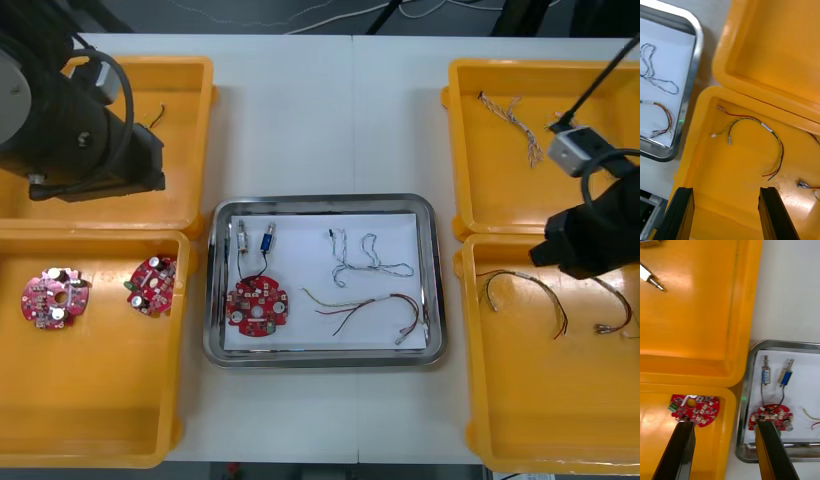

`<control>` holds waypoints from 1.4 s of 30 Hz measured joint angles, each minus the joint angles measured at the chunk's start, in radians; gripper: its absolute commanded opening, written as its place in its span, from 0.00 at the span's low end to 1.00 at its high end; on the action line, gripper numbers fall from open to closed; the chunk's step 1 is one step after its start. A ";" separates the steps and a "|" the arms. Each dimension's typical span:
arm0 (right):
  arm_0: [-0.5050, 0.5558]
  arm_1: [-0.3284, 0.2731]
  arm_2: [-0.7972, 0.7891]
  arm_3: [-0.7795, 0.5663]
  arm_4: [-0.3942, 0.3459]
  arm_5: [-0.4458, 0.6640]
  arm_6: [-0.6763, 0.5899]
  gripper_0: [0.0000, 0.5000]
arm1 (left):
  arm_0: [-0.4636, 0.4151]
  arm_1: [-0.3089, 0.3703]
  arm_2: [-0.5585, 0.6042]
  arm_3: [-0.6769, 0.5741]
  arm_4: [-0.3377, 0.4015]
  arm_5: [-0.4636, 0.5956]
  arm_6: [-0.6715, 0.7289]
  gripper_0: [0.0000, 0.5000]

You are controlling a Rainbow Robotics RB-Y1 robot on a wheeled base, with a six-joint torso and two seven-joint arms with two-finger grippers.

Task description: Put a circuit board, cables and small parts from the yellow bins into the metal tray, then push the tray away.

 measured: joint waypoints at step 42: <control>-0.451 0.195 0.849 0.167 0.175 -0.171 0.532 1.00 | 0.258 0.110 0.278 -0.023 0.037 0.000 -0.326 1.00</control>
